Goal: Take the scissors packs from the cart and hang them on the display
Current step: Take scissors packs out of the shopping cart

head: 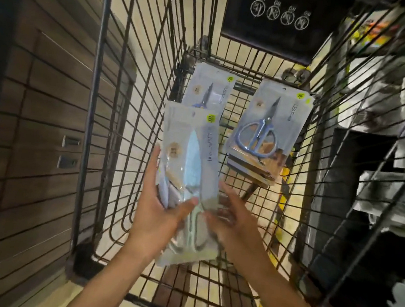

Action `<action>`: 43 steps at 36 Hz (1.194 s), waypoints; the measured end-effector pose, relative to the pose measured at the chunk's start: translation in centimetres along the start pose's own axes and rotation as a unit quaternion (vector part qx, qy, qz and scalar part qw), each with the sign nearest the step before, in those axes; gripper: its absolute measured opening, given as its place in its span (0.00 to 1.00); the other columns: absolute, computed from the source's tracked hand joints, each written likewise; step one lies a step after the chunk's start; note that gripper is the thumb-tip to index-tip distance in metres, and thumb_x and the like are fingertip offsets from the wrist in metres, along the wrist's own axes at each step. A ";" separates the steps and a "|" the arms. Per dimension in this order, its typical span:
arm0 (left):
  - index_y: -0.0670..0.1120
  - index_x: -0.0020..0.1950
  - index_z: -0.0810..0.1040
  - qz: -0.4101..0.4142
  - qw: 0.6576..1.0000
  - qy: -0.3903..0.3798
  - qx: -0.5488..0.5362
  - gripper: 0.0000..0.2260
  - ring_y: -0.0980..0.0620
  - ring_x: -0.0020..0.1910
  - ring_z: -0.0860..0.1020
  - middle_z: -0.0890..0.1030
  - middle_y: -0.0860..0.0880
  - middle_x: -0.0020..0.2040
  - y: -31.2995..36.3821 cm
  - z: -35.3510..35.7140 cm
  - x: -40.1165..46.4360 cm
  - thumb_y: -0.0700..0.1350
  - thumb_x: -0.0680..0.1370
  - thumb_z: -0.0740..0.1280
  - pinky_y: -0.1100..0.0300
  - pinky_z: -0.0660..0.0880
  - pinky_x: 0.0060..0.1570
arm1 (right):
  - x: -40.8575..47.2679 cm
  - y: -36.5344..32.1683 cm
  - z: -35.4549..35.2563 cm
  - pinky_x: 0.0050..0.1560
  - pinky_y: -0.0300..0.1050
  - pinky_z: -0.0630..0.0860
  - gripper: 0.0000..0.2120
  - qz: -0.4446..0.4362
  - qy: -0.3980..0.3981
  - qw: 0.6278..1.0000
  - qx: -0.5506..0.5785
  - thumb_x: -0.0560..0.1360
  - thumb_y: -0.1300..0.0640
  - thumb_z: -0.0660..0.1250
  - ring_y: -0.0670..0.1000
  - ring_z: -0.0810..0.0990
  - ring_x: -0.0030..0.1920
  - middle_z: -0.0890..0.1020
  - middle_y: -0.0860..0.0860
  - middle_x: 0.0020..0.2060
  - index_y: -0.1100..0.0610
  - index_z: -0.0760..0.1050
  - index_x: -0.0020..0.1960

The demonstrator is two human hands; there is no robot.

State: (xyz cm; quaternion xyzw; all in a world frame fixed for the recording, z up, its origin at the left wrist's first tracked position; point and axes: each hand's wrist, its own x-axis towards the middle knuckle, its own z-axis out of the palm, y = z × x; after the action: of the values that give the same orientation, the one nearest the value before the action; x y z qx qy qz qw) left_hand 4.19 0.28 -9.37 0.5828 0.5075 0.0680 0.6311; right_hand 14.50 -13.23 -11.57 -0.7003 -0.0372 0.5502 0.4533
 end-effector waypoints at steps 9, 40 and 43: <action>0.73 0.79 0.48 0.090 0.980 0.025 0.174 0.50 0.49 0.66 0.79 0.68 0.71 0.73 2.9 -2.7 -1.1 0.37 0.75 0.75 0.43 0.79 0.64 | 3.8 3.3 -1.2 0.64 0.40 0.72 0.36 0.015 0.038 0.975 -0.219 0.73 0.60 0.76 0.51 0.73 0.69 0.72 0.50 0.71 0.52 0.65 0.77; 0.72 0.80 0.44 0.057 0.967 0.010 0.247 0.48 0.79 0.42 0.75 0.66 0.77 0.55 0.0 -6.1 -0.5 0.37 0.79 0.71 0.76 0.72 0.44 | 7.3 11.2 1.8 0.76 0.53 0.62 0.44 -0.152 0.082 0.817 -0.550 0.71 0.51 0.78 0.56 0.65 0.75 0.66 0.53 0.74 0.52 0.57 0.79; 0.73 0.79 0.44 0.056 0.965 0.008 0.257 0.48 0.78 0.41 0.75 0.65 0.77 0.53 -0.1 -6.0 -0.4 0.39 0.79 0.72 0.69 0.72 0.50 | 7.3 11.0 1.8 0.76 0.54 0.63 0.45 -0.133 0.068 0.836 -0.527 0.72 0.51 0.78 0.55 0.61 0.75 0.63 0.53 0.75 0.50 0.56 0.80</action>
State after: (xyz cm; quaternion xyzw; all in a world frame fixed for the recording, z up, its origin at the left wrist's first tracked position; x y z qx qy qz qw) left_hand -0.42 3.98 -8.09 0.7522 0.4792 -0.0246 0.4516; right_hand 11.00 -14.55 -24.36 -0.8575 -0.3832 0.3325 0.0854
